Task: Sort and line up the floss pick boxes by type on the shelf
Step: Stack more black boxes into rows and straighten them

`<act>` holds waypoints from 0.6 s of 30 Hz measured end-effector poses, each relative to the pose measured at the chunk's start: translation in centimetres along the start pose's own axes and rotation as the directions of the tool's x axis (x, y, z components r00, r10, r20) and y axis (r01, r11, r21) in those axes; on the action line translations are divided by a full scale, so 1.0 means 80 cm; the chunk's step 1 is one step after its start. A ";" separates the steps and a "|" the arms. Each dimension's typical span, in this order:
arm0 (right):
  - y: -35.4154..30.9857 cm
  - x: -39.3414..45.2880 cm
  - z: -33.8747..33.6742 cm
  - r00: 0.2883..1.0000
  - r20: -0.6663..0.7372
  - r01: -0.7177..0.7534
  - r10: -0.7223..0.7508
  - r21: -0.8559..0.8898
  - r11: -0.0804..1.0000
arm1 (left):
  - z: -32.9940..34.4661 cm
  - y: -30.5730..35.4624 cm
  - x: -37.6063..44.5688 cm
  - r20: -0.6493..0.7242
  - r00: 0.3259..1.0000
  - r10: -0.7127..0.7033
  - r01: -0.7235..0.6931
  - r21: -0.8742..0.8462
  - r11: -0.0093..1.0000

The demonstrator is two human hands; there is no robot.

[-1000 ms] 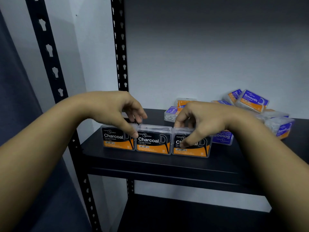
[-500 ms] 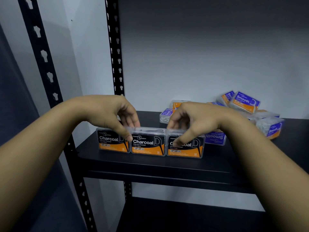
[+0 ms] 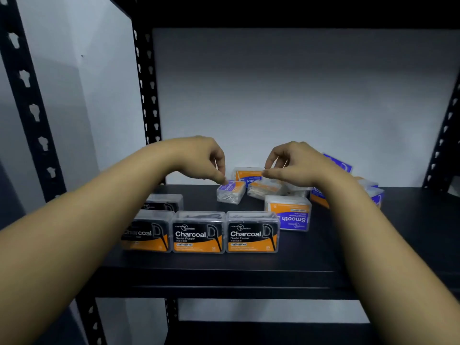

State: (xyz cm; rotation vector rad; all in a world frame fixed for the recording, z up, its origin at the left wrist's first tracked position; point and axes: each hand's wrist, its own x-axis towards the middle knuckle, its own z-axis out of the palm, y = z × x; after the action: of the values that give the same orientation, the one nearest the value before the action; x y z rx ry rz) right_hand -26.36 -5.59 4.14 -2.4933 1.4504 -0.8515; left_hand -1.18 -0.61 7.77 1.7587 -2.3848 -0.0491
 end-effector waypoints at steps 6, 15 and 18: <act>0.009 0.003 -0.013 0.994 0.043 -0.091 0.098 -0.132 0.987 | 0.042 0.015 0.068 0.038 0.999 -0.033 0.035 -0.046 0.998; 0.020 0.007 -0.068 0.954 0.198 -0.145 0.224 -0.347 0.926 | 0.066 0.061 0.114 0.043 0.999 0.033 -0.032 -0.015 0.999; 0.033 0.007 -0.079 0.952 0.196 -0.148 0.236 -0.379 0.914 | 0.068 0.069 0.125 0.052 0.998 0.044 -0.044 -0.006 0.999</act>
State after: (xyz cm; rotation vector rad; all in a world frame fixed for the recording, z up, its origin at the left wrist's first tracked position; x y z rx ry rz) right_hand -31.54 -6.44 8.64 -2.5188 1.8624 -0.2534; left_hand -10.16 -8.84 4.36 1.7229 -2.4564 -0.0952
